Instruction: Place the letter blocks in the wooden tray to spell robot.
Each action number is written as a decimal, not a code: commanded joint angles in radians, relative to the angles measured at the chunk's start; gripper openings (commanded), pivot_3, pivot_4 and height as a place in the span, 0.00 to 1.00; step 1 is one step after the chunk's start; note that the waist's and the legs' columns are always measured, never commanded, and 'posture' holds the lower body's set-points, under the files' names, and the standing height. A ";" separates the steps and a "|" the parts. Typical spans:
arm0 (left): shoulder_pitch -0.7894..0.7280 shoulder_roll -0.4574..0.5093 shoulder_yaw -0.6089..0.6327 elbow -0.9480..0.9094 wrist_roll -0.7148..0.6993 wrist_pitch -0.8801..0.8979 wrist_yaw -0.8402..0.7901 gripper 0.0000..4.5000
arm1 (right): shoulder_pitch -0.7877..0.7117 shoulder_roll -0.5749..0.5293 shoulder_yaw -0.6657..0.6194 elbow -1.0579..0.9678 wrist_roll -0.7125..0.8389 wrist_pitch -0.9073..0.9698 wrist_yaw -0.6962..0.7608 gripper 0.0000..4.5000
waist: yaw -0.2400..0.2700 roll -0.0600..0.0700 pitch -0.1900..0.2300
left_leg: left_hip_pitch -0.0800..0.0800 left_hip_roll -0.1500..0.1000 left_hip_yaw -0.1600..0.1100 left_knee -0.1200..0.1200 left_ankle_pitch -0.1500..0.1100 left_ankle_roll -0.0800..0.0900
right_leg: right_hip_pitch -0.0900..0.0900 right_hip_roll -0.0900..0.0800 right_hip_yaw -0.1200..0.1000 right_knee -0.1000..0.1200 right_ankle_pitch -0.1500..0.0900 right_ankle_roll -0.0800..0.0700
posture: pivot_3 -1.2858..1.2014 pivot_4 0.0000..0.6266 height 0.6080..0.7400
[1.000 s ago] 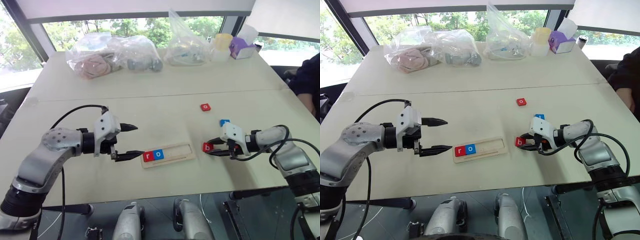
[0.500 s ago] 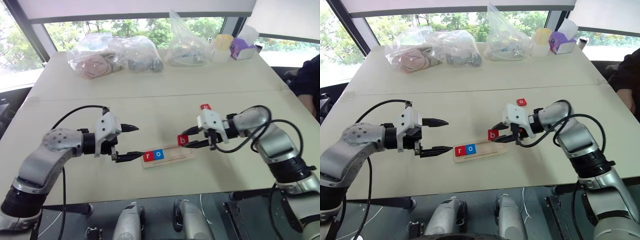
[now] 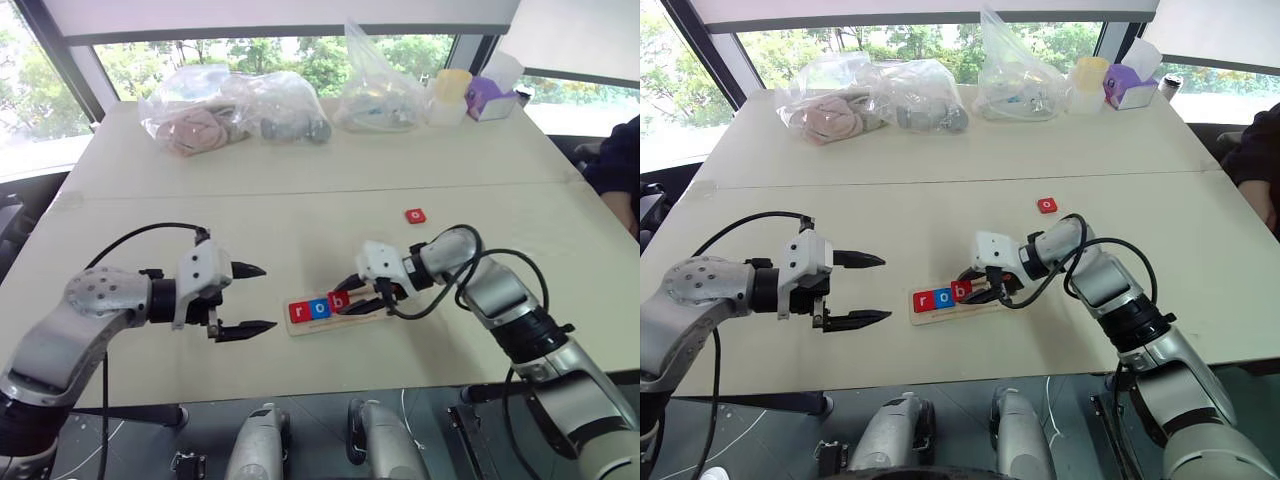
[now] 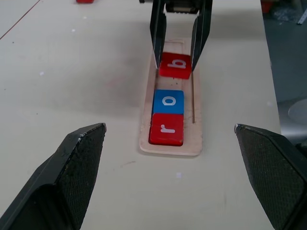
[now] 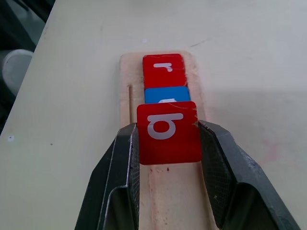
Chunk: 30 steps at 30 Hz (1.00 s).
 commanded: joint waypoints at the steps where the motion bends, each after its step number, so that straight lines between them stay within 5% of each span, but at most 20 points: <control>1: 0.001 0.004 0.035 -0.026 -0.010 -0.012 0.010 1.00 | -0.020 0.011 -0.003 0.013 -0.014 -0.031 0.001 0.26 | 0.000 0.000 0.000 | 0.000 0.000 0.000 0.000 0.000 0.000 | 0.000 0.000 0.000 0.000 0.000 0.000 | 0.52 0.24 1.00; 30: -0.027 -0.034 0.004 -0.034 -0.004 -0.010 0.050 1.00 | -0.014 0.032 -0.003 0.110 -0.065 -0.099 0.004 0.26 | 0.000 0.000 0.000 | 0.001 0.000 0.000 0.000 0.000 0.000 | 0.001 0.000 0.000 0.000 0.000 0.000 | 0.52 0.24 1.00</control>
